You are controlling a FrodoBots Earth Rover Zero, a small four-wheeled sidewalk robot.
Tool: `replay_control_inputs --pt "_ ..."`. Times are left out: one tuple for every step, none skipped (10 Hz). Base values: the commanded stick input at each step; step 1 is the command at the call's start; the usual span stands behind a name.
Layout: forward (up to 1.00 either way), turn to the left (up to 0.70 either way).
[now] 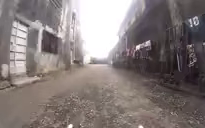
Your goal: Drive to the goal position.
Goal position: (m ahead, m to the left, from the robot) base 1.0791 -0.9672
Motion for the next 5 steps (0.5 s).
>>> replay_control_inputs --pt "0.7 0.0" --pt "0.7 0.0" --pt "0.7 0.0" --pt "0.7 0.0" --pt "0.7 0.0"
